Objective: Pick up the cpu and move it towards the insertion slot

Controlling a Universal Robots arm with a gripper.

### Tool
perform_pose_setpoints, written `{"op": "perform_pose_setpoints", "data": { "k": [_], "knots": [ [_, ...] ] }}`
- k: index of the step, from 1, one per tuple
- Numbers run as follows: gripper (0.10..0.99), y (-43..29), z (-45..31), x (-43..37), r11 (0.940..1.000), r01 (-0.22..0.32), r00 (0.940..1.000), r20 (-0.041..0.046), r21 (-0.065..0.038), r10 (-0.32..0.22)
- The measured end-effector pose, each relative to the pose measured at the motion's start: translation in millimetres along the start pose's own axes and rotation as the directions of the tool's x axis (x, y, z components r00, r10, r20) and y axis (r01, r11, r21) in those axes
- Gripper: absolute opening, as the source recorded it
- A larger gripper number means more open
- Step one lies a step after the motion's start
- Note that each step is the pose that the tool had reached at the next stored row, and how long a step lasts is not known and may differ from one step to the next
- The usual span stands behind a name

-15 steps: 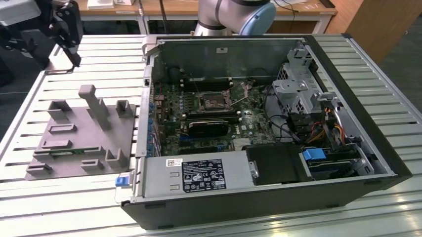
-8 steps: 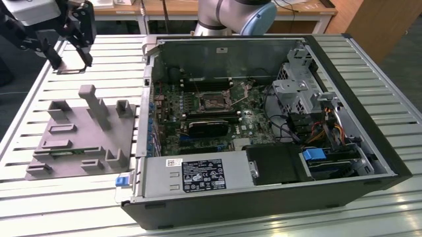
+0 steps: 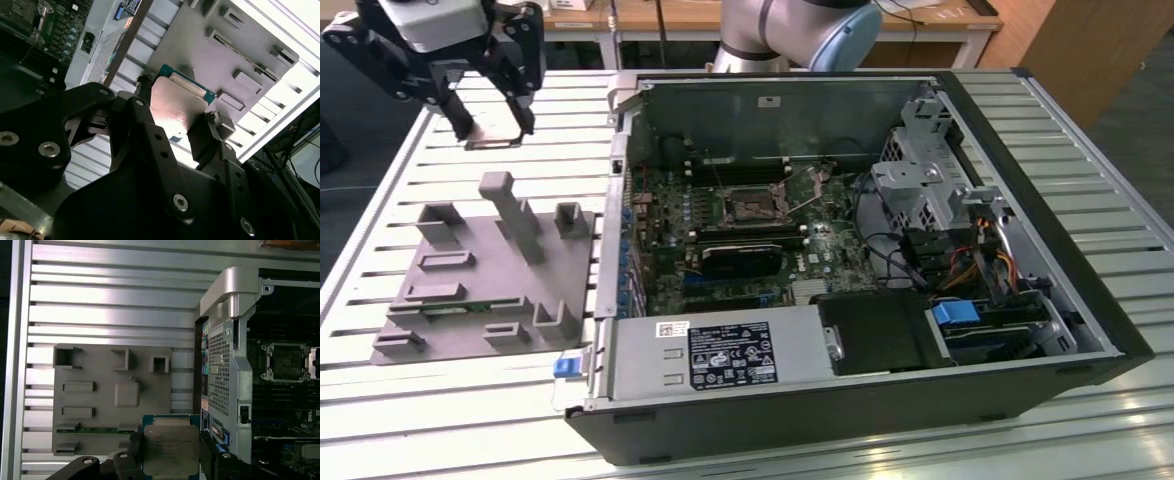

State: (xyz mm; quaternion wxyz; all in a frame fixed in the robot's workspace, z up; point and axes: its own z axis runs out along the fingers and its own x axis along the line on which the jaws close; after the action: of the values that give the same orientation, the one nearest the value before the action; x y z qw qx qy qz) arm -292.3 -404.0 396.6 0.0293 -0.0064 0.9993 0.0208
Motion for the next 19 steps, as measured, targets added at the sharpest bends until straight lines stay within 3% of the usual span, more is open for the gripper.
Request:
{"op": "perform_pose_setpoints", "data": {
  "k": [19],
  "knots": [
    [0.541, -0.9, 3.8, -65.9, 1.0, -0.001, 0.9998, -0.0213, 0.0, 0.001]
  ]
}}
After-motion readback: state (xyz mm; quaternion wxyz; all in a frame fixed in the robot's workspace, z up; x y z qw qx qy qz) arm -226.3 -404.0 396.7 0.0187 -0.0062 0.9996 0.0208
